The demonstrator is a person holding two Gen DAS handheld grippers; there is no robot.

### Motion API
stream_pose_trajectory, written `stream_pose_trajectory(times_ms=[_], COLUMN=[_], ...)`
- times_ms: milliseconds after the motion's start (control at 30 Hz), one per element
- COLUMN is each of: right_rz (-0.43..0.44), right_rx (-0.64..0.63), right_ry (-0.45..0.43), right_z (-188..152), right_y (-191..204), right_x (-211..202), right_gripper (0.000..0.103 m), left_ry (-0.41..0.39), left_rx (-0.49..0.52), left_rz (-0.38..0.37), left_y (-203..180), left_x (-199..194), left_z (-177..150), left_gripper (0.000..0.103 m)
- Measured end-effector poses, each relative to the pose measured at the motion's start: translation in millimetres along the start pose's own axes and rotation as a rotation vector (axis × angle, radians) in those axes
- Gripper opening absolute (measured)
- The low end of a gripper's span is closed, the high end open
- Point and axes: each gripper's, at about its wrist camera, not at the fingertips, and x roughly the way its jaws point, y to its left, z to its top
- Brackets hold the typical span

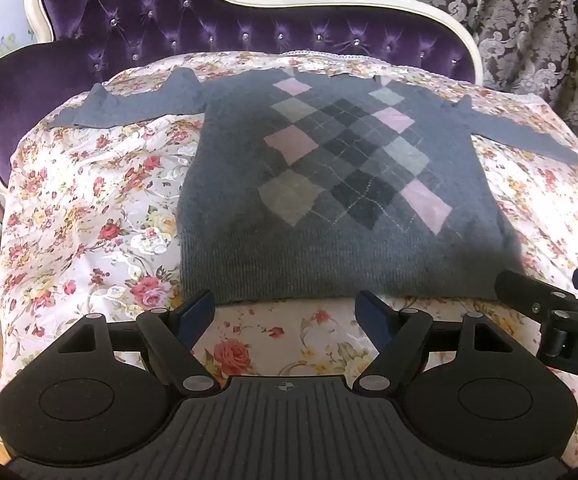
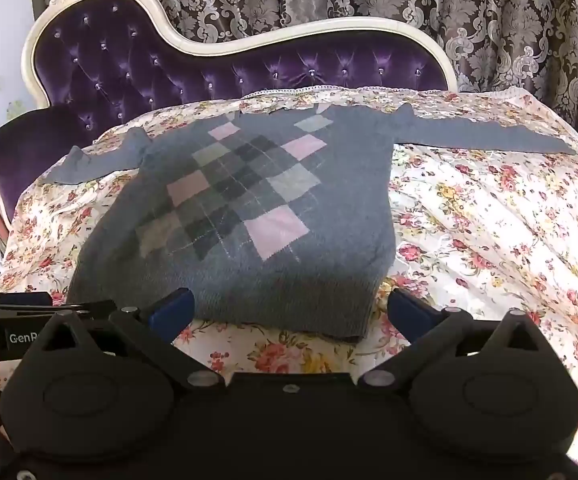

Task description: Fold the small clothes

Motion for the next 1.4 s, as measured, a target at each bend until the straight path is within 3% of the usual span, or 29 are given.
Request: stream_pose_trajectory(times_ms=[1400], right_rz=[0.005], right_rx=[0.004], right_ry=[0.031], right_z=[1.1], right_y=[2.1], right_x=[6.7], right_gripper=[0.102], left_ry=[0.046], left_rx=[-0.002], left_rz=[-0.017], left_y=[0.9], left_x=[10.0], left_z=[1.4], left_gripper=[0.076])
